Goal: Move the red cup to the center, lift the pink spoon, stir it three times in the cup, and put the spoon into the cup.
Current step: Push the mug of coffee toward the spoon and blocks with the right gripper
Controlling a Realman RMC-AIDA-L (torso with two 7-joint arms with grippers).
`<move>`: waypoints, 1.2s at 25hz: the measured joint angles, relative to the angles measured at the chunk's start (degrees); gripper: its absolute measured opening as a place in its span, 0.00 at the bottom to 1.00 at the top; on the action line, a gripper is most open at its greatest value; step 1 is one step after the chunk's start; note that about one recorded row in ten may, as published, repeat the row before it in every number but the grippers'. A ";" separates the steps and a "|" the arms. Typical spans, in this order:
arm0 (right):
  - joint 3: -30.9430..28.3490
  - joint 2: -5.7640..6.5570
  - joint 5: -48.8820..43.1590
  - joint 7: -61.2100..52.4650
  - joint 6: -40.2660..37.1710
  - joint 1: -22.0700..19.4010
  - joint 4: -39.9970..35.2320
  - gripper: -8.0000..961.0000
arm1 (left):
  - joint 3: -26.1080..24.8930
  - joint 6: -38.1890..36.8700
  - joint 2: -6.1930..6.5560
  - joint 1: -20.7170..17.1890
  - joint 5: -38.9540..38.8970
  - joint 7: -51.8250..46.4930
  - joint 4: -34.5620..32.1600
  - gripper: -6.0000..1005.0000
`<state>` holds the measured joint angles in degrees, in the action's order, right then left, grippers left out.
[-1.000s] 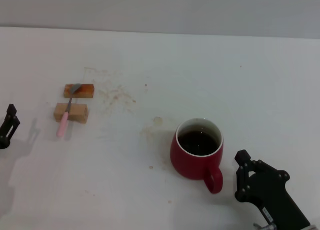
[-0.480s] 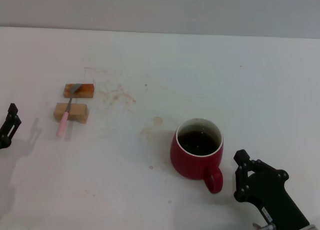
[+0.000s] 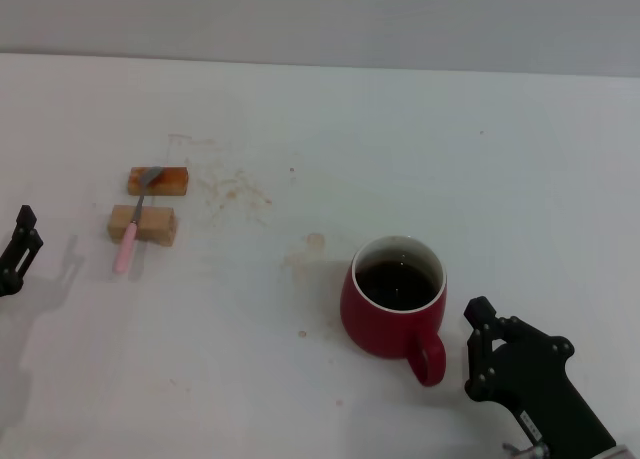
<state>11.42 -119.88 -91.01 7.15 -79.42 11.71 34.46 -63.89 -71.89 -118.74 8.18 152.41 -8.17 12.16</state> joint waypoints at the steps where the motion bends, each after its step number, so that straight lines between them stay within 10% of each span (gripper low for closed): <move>1: 0.00 0.00 0.00 -0.01 0.01 0.05 0.00 0.01 | 0.00 0.00 0.00 0.00 0.00 0.00 0.00 0.83; 30: 0.16 0.00 -0.05 -0.21 3.25 4.94 0.22 0.01 | -0.01 0.18 0.00 0.15 -0.19 0.00 -0.39 0.83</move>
<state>11.58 -119.88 -91.06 6.94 -76.17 16.65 34.67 -63.90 -71.71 -118.74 8.33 152.21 -8.17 11.77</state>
